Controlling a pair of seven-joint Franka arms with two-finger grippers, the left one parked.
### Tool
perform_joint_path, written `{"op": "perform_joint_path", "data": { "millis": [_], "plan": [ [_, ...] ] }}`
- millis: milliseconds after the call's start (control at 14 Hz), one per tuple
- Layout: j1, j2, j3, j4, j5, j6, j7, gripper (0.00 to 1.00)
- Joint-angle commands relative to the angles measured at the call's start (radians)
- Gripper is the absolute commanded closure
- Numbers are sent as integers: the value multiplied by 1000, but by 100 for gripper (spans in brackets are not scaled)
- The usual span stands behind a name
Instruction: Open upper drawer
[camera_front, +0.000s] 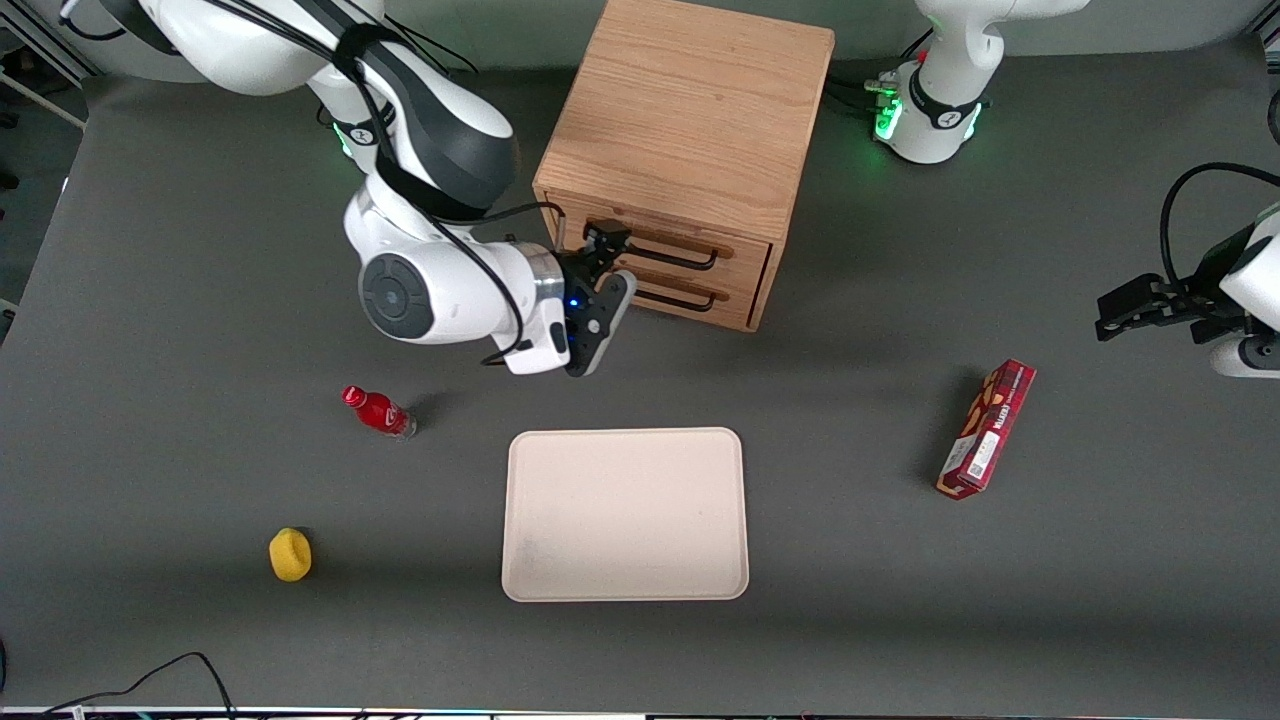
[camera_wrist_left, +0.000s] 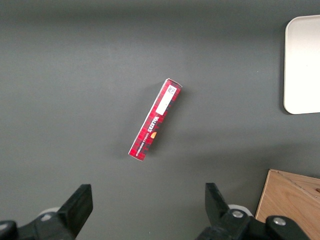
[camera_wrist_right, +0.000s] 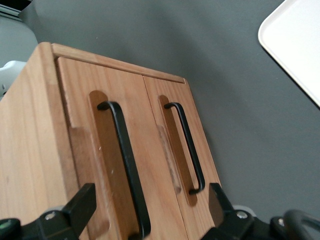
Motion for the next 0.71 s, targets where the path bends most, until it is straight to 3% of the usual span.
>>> {"op": "perform_joint_path", "data": {
  "millis": [0, 286, 643],
  "plan": [
    [19, 36, 29, 3, -57, 46, 42, 0],
    [39, 76, 65, -11, -123, 90, 98, 0],
    [40, 79, 79, -54, -125, 145, 99, 0]
  ]
}}
